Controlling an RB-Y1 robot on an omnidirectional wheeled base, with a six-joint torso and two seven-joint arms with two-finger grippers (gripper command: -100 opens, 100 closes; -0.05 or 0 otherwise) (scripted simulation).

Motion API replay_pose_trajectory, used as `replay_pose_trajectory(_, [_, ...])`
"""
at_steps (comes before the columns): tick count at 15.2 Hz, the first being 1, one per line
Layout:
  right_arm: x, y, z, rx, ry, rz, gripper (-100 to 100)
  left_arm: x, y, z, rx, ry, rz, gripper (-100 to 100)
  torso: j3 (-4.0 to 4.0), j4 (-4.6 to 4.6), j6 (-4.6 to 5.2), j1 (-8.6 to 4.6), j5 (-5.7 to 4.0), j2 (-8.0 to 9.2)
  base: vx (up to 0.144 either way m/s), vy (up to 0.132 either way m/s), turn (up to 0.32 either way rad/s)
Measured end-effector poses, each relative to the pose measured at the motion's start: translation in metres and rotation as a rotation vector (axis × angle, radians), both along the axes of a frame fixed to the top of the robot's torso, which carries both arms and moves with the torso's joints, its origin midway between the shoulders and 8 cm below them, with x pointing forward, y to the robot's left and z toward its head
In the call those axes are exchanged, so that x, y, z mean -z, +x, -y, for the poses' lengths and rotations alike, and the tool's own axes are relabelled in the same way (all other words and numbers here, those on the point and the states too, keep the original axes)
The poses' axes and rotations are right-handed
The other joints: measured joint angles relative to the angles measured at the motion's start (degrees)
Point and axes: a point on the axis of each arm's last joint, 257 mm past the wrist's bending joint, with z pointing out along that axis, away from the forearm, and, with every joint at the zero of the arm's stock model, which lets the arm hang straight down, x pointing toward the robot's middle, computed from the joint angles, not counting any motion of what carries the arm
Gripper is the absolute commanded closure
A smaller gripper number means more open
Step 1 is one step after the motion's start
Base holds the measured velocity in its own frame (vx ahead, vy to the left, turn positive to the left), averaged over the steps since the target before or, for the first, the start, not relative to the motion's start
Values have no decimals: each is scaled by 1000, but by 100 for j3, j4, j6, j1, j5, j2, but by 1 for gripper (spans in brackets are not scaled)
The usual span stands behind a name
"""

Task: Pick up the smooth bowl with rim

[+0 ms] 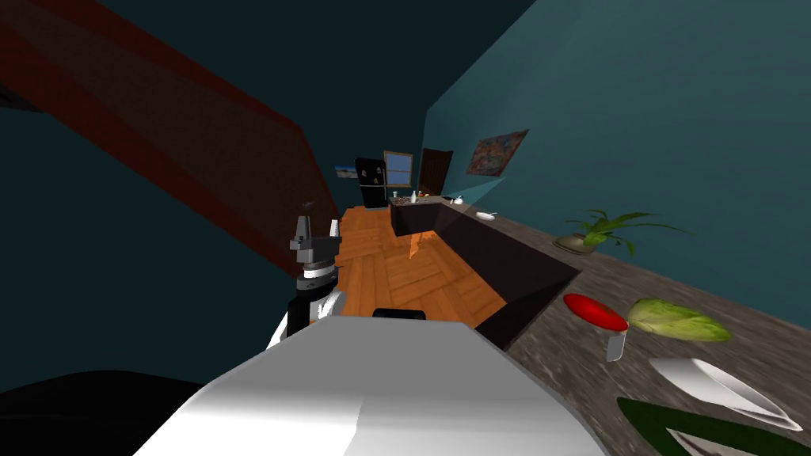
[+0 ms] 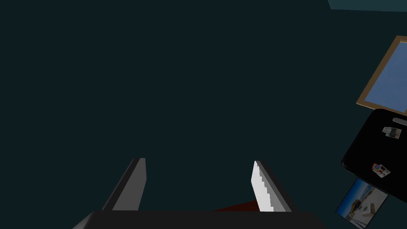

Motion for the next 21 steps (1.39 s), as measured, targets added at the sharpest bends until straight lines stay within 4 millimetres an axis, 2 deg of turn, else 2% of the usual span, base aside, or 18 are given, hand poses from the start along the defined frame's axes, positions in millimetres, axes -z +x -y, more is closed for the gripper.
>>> replay_pose_trajectory(3, [12,-3,-11,-23,32,-16,-100,0,0,0,0,0,0,0,-1,0,5,10,3,-3,-23,-39,144])
replay_pose_trajectory(10, [14,-11,20,-20,11,-22,-100,0,0,0,0,0,0,0,3,1,5,74,19,6,-43,72,120])
replay_pose_trajectory(12, [11,-20,25,-3,4,-34,-100,0,0,0,0,0,0,0,0,0,9,61,17,0,-22,32,59])
replay_pose_trajectory(21, [15,-34,46,42,-6,-36,-100,0,0,0,0,0,0,0,0,0,4,62,16,0,-27,50,94])
